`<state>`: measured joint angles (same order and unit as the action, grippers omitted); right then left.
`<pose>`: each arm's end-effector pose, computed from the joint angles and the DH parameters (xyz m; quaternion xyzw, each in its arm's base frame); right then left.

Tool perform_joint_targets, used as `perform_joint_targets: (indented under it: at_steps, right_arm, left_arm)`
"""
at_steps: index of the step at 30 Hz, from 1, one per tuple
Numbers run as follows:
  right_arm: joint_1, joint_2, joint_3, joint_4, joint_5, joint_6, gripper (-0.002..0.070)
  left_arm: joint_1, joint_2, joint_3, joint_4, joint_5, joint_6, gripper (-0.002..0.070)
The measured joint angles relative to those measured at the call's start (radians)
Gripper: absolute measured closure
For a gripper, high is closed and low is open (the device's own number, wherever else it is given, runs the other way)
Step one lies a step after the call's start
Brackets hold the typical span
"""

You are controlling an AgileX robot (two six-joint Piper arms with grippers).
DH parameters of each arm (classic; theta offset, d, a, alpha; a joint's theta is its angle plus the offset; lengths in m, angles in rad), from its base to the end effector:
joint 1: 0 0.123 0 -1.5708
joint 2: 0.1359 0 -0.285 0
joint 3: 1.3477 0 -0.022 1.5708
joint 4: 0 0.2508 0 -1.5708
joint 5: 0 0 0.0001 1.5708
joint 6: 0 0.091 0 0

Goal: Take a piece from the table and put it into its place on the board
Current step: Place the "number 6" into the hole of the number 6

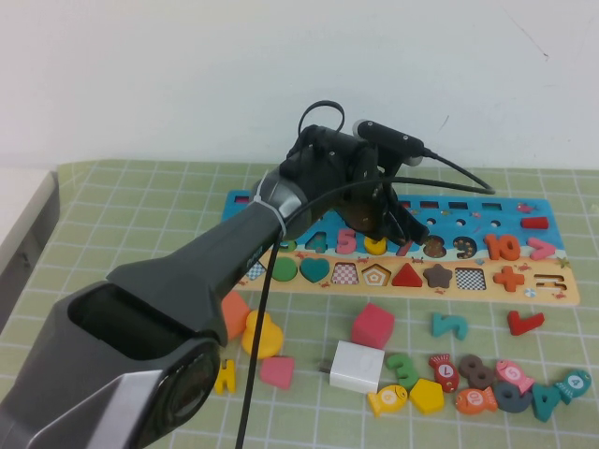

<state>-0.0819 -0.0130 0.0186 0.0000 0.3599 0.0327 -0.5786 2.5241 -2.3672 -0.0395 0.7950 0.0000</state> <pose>0.0526 -0.0043 0.1752 0.0457 0.7970 -0.0148 0.6020 0.4702 -0.3102 0.1902 0.2599 0.9015 -0.1159 0.3262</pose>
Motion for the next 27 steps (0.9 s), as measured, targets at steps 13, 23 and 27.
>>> perform_joint_targets:
  at_steps: [13, 23, 27]
  right_arm:
    - [0.000, 0.000, 0.000, 0.000, 0.000, 0.000, 0.0678]
    - [0.000, 0.000, 0.000, 0.000, 0.000, 0.000, 0.0678]
    - [0.000, 0.000, 0.000, 0.000, 0.000, 0.000, 0.0678]
  left_arm:
    - [0.000, -0.025, 0.000, 0.000, -0.087, -0.007, 0.0676]
    - [-0.006, -0.009, 0.000, 0.021, -0.096, -0.017, 0.0677]
    - [-0.007, -0.003, 0.000, 0.031, -0.084, -0.022, 0.0677]
